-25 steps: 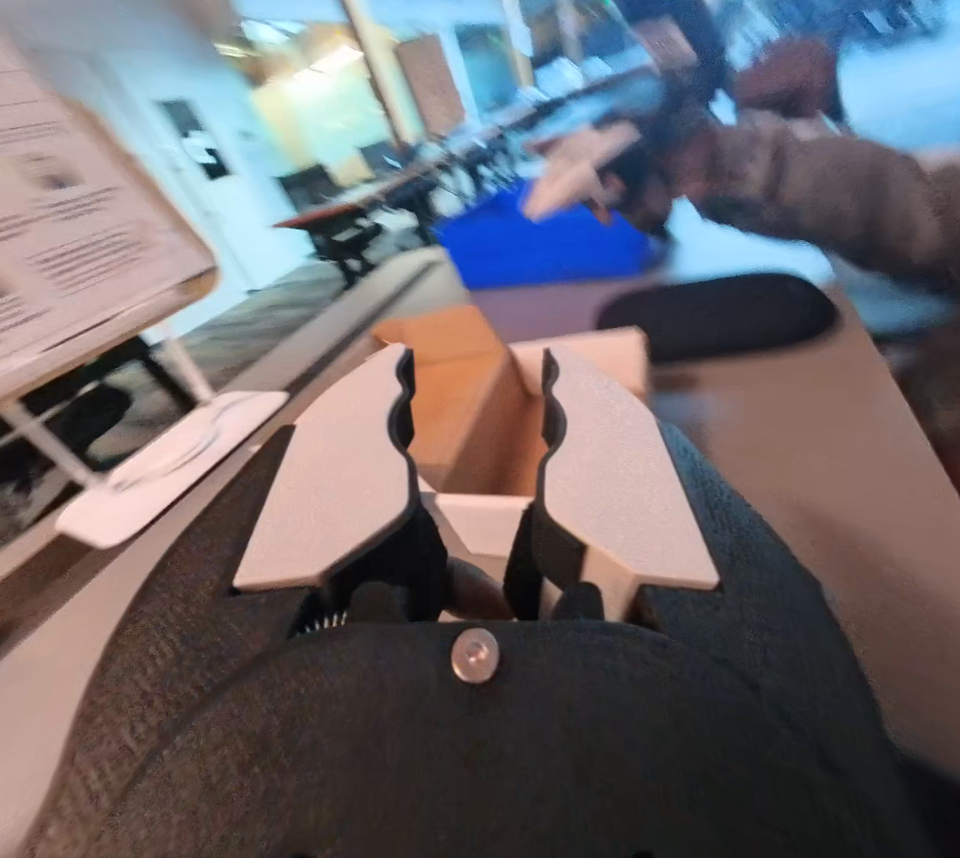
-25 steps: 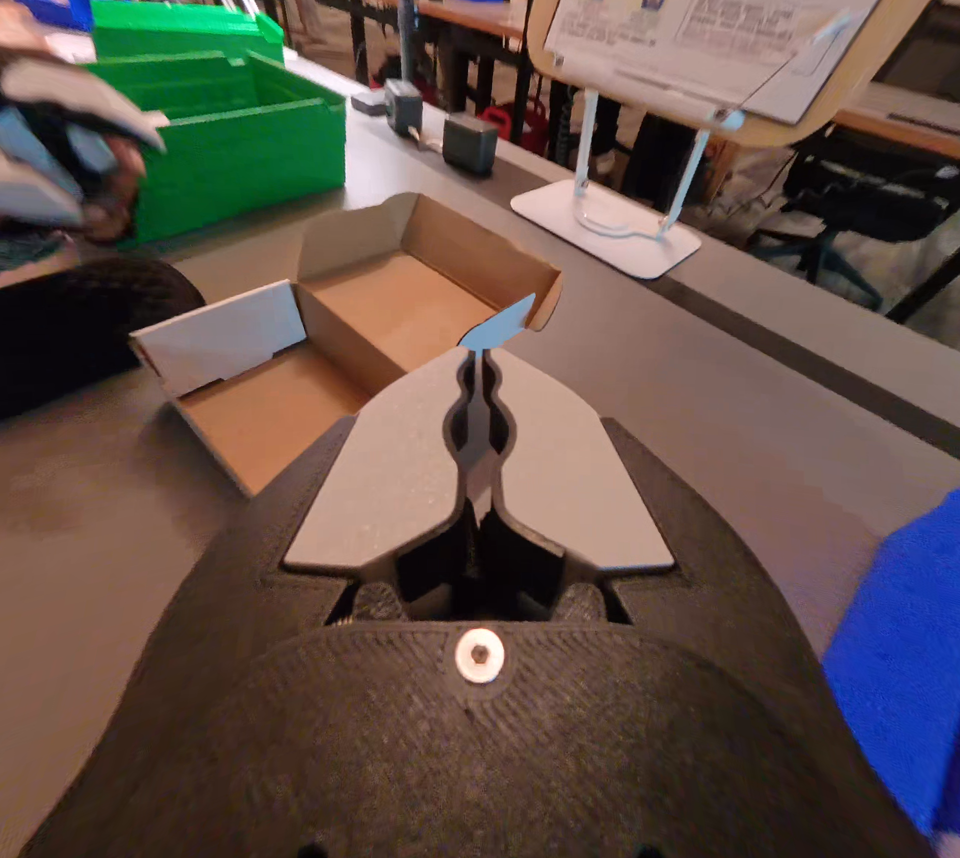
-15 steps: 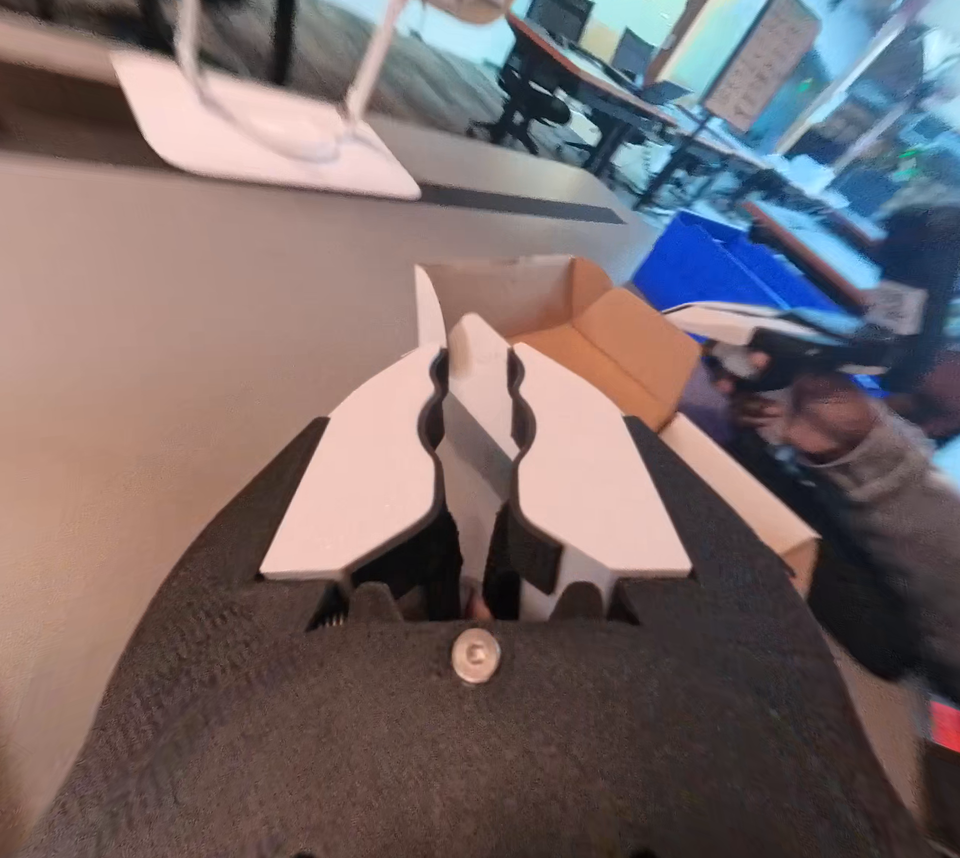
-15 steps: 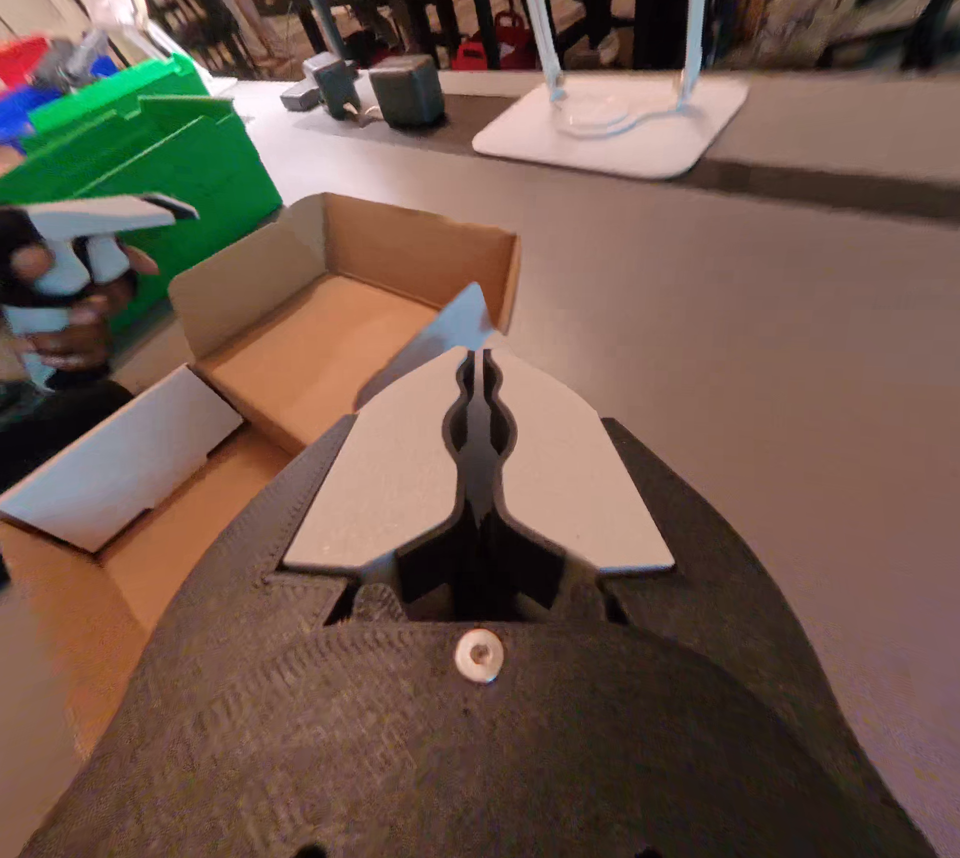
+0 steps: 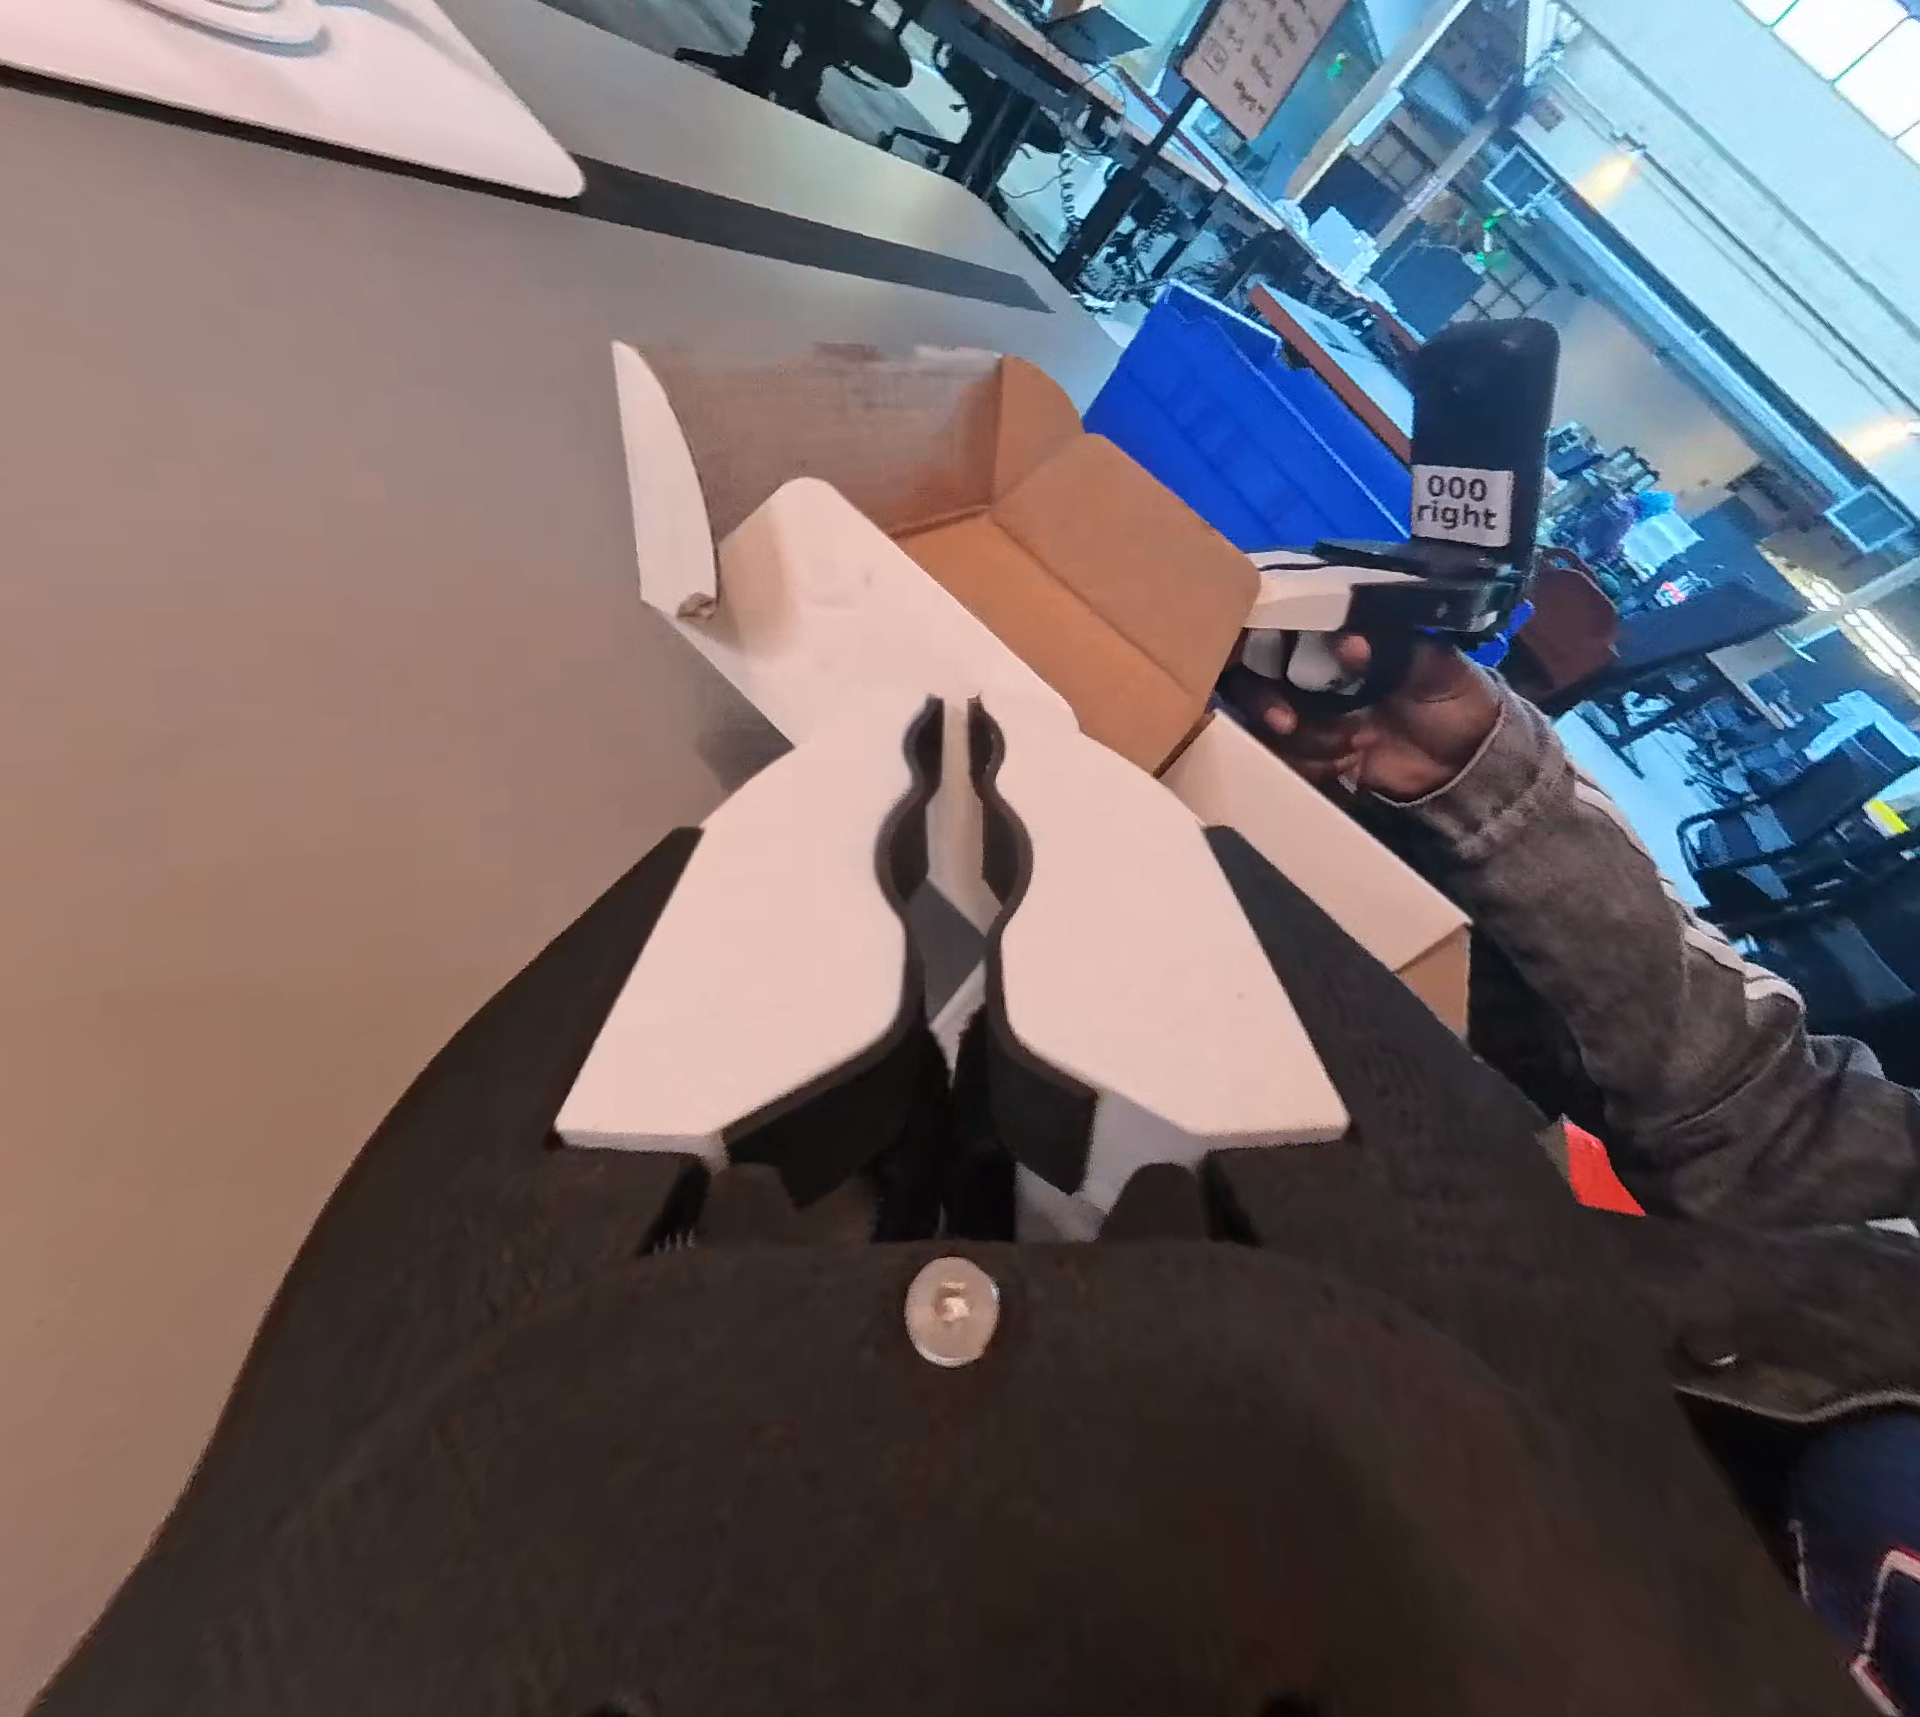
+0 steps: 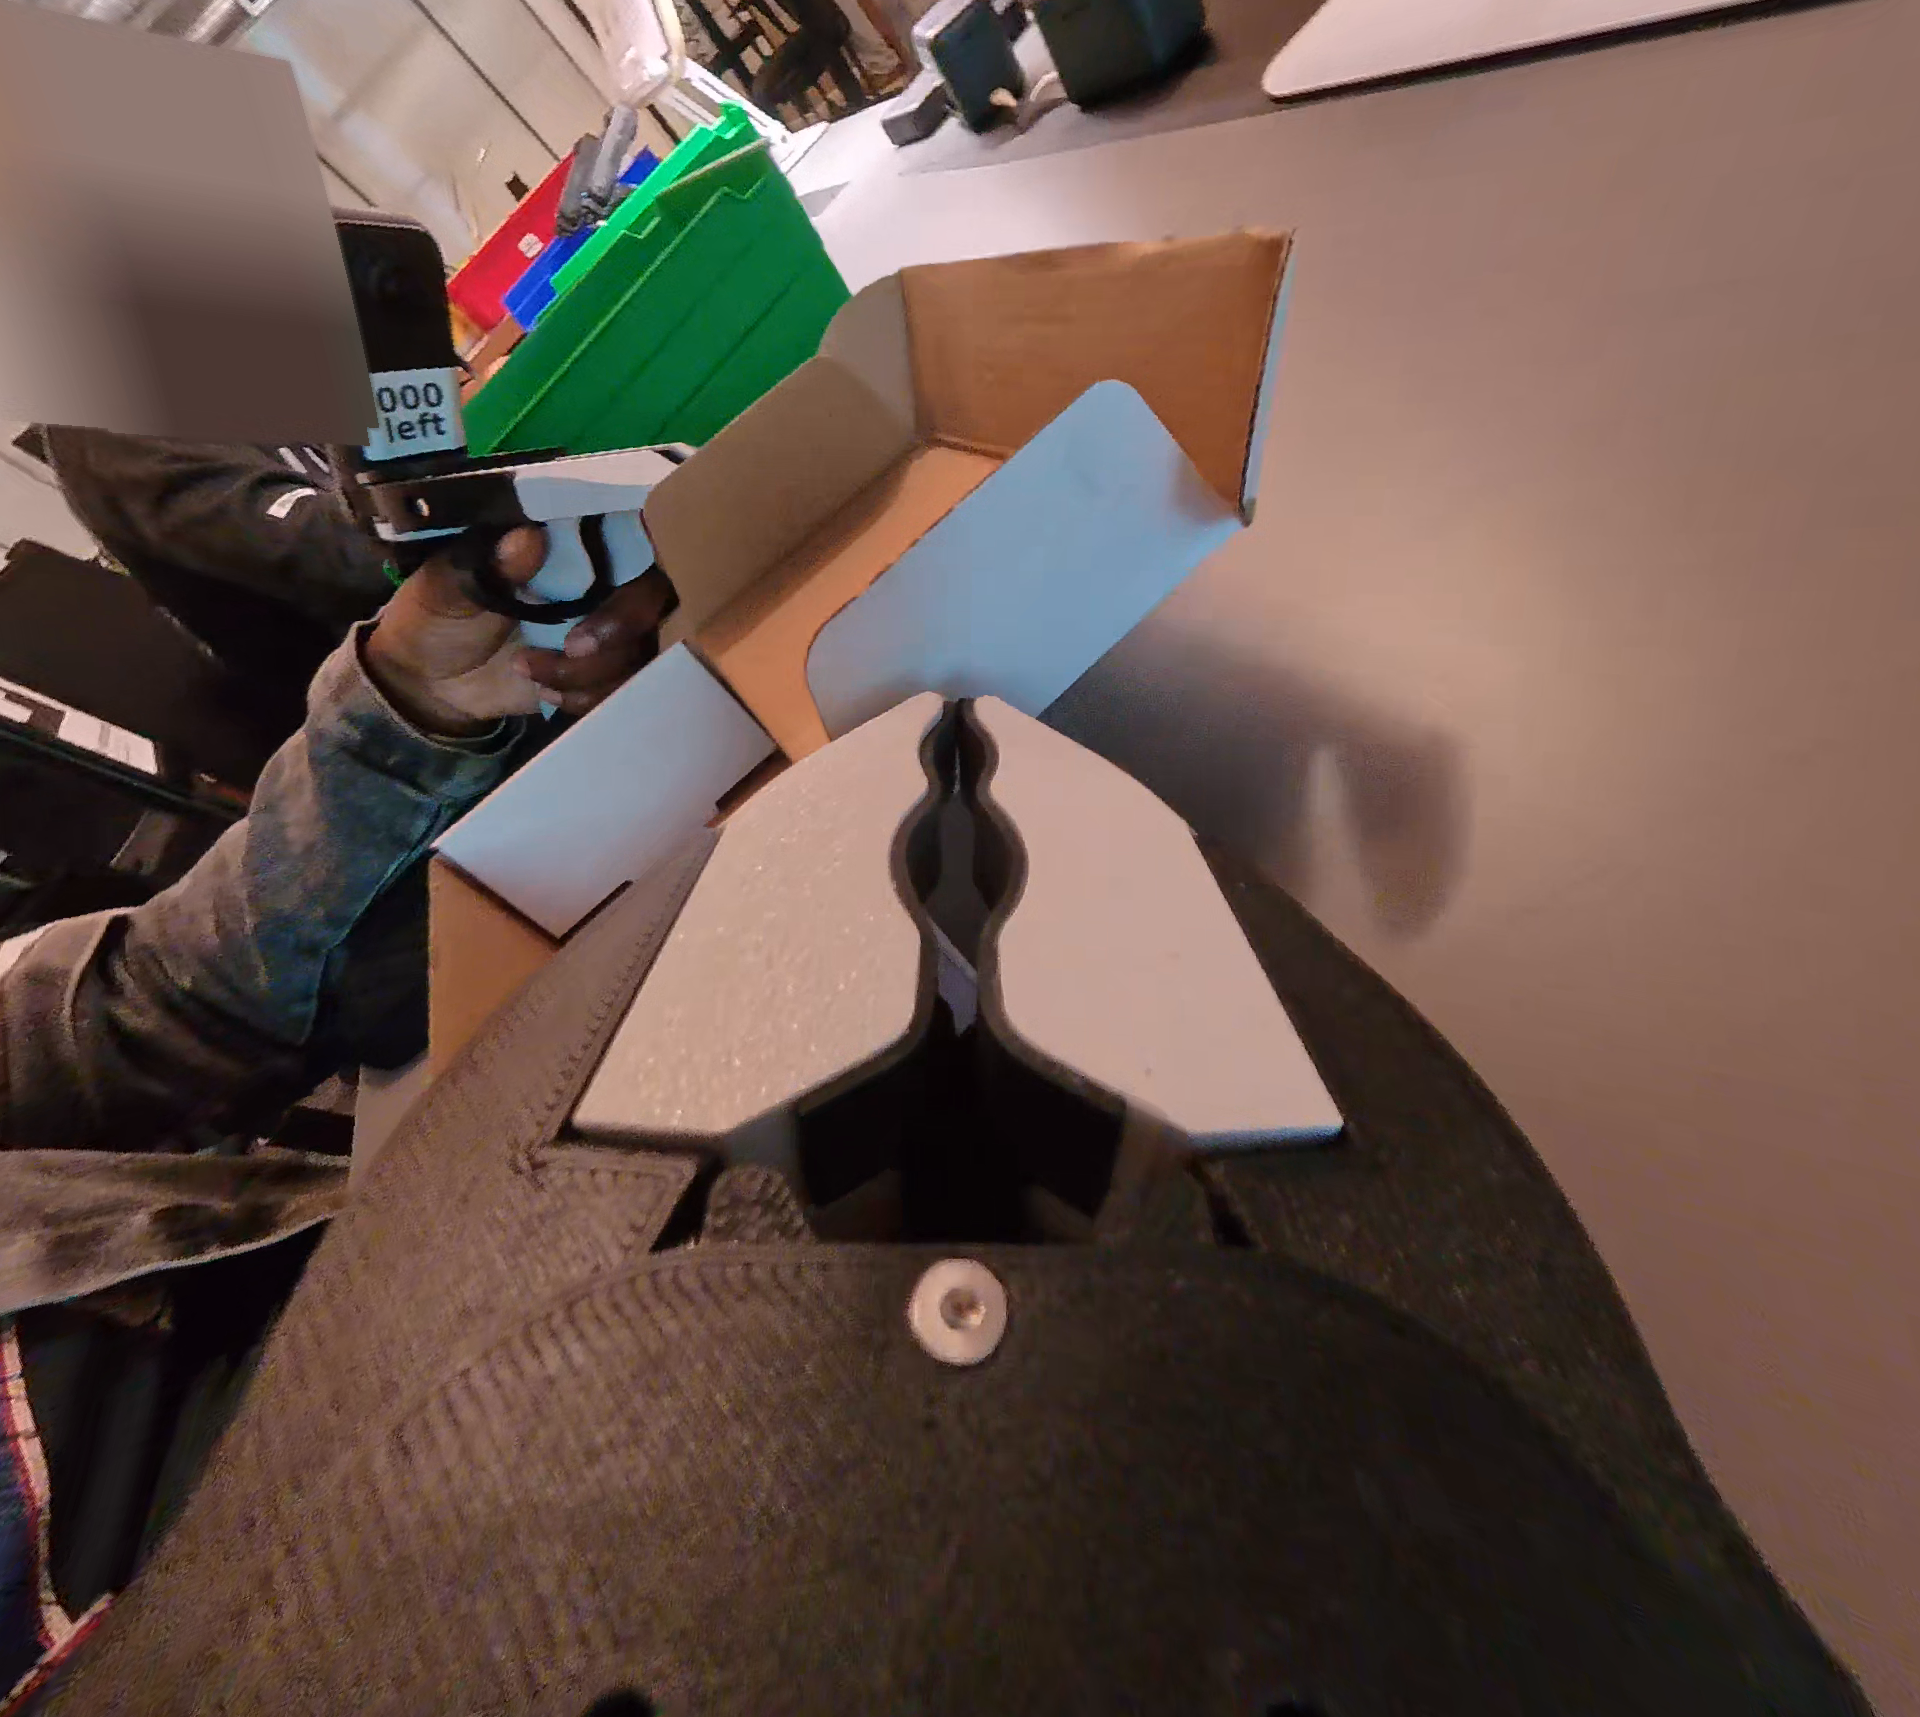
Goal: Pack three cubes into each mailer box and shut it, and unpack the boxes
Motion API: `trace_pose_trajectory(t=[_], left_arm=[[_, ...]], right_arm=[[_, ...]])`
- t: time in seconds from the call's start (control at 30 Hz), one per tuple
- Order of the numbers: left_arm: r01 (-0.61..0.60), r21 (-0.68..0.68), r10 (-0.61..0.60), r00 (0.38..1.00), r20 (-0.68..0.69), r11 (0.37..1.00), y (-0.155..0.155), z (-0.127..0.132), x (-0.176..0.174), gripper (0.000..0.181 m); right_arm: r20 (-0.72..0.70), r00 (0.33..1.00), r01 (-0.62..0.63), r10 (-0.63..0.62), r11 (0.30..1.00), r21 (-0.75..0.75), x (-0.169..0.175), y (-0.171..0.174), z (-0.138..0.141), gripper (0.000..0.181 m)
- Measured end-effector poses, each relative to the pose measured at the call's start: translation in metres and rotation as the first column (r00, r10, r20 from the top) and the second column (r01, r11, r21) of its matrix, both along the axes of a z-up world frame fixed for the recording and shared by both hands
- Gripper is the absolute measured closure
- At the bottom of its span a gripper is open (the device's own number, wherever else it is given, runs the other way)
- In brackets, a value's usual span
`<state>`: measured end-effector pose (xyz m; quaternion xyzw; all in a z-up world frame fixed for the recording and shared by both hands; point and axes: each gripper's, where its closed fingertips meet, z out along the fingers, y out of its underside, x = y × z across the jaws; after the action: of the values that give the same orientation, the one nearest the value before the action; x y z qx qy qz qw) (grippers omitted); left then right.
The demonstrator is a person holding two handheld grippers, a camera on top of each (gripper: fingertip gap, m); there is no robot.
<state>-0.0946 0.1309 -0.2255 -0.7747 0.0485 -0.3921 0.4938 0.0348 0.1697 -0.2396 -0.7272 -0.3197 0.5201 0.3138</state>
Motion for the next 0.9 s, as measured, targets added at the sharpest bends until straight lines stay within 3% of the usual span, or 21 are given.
trace_pose_trajectory(t=[0.03,0.17,0.27,0.37,0.5,0.57,0.63,0.7,0.77,0.9], left_arm=[[0.005,0.015,-0.005,1.000,0.004,1.000,-0.001,0.002,0.001,0.178],[0.014,0.107,-0.012,1.000,-0.025,0.994,-0.004,0.013,0.001,0.181],[0.073,0.201,-0.059,0.995,-0.077,0.977,-0.012,0.022,0.007,0.181],[0.185,0.316,-0.123,0.971,-0.207,0.930,-0.026,0.029,0.016,0.181],[0.362,0.412,-0.137,0.865,-0.482,0.836,-0.043,0.018,0.028,0.181],[0.432,0.446,-0.146,0.826,-0.545,0.784,-0.052,0.018,0.035,0.181],[0.490,0.458,-0.163,0.794,-0.586,0.742,-0.061,0.017,0.039,0.181],[0.478,0.453,-0.144,0.790,-0.596,0.752,-0.059,0.016,0.036,0.181],[0.462,0.439,-0.154,0.803,-0.576,0.771,-0.057,0.017,0.033,0.181],[0.367,0.386,-0.180,0.880,-0.440,0.847,-0.051,0.024,0.024,0.165]], right_arm=[[-0.009,1.000,-0.014,0.014,1.000,0.016,-0.001,-0.002,0.002,0.181],[-0.044,0.998,-0.038,0.046,0.982,0.185,-0.002,-0.009,0.017,0.181],[0.000,1.000,-0.026,0.029,0.897,0.442,0.001,-0.010,0.025,0.181],[0.088,0.996,-0.048,-0.020,0.707,0.706,0.004,-0.012,0.028,0.181],[0.209,0.973,-0.156,-0.095,0.394,0.906,0.006,-0.020,0.023,0.181],[0.239,0.964,-0.197,-0.115,0.294,0.935,0.008,-0.026,0.021,0.181],[0.245,0.962,-0.213,-0.117,0.237,0.948,0.011,-0.032,0.021,0.181],[0.241,0.962,-0.204,-0.132,0.248,0.947,0.014,-0.030,0.021,0.180],[0.233,0.967,-0.187,-0.107,0.325,0.927,0.015,-0.029,0.020,0.180],[0.138,0.990,-0.085,-0.035,0.635,0.768,0.019,-0.023,0.020,0.172]])
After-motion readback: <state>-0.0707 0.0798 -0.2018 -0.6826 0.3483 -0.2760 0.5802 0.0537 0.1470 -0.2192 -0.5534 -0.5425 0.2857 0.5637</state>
